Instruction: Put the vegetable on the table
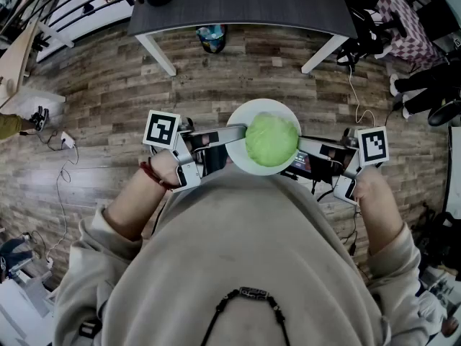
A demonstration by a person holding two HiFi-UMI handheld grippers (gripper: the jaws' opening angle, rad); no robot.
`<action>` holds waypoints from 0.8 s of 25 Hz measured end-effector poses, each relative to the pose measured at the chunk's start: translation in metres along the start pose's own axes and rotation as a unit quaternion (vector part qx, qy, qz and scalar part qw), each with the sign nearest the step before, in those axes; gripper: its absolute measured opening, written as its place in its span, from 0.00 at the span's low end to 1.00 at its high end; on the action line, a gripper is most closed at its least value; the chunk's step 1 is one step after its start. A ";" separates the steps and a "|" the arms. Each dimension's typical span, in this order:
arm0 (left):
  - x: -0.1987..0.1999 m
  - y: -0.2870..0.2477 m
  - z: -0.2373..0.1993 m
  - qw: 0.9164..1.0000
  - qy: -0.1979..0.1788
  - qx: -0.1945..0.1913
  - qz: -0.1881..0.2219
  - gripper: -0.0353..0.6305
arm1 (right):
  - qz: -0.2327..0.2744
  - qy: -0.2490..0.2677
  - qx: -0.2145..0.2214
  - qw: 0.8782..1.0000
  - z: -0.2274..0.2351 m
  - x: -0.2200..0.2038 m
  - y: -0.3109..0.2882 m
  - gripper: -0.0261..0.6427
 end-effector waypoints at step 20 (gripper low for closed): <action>0.000 0.001 0.000 1.000 -0.006 0.001 -0.005 0.13 | -0.001 -0.012 0.001 1.000 0.002 0.001 -0.001 0.08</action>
Point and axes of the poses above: the fingertips, and each gripper's own axes: y backward along the fingers, z to its right, x out of its top, the point moved 9 cm from there along y, backward along the fingers, and after that the axes turned 7 degrees about -y, right-handed, at the moved point
